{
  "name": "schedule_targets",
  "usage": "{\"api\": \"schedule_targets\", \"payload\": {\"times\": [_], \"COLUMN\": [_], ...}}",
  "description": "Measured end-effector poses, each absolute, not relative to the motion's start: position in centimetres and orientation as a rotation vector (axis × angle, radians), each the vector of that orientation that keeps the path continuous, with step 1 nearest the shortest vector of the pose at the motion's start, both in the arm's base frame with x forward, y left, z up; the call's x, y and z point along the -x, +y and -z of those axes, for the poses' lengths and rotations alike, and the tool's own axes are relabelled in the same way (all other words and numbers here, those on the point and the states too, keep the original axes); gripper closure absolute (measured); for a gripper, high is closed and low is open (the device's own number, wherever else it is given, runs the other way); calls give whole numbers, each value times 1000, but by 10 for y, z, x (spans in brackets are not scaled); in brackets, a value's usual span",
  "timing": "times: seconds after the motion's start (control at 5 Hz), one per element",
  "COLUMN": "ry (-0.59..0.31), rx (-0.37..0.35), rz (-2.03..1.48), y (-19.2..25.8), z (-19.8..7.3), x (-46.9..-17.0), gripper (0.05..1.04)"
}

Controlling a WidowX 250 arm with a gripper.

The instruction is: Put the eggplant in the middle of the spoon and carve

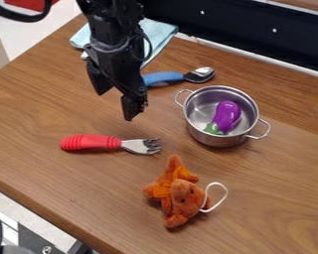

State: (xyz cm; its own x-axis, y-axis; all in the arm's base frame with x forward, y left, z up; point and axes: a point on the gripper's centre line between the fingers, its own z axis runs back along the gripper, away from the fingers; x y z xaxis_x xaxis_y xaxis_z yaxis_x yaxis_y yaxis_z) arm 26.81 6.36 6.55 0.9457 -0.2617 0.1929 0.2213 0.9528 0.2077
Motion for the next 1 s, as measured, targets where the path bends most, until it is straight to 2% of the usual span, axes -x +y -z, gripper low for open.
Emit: {"api": "schedule_targets", "payload": {"times": [0.2, 0.4, 0.8, 1.0], "ry": [-199, -196, -184, -155], "rx": [-176, -179, -106, -60], "rz": [244, 194, 127, 93], "y": [62, 49, 13, -8], "z": [-59, -60, -84, -83], "x": [-266, -285, -316, -330], "gripper": [84, 84, 84, 84]}}
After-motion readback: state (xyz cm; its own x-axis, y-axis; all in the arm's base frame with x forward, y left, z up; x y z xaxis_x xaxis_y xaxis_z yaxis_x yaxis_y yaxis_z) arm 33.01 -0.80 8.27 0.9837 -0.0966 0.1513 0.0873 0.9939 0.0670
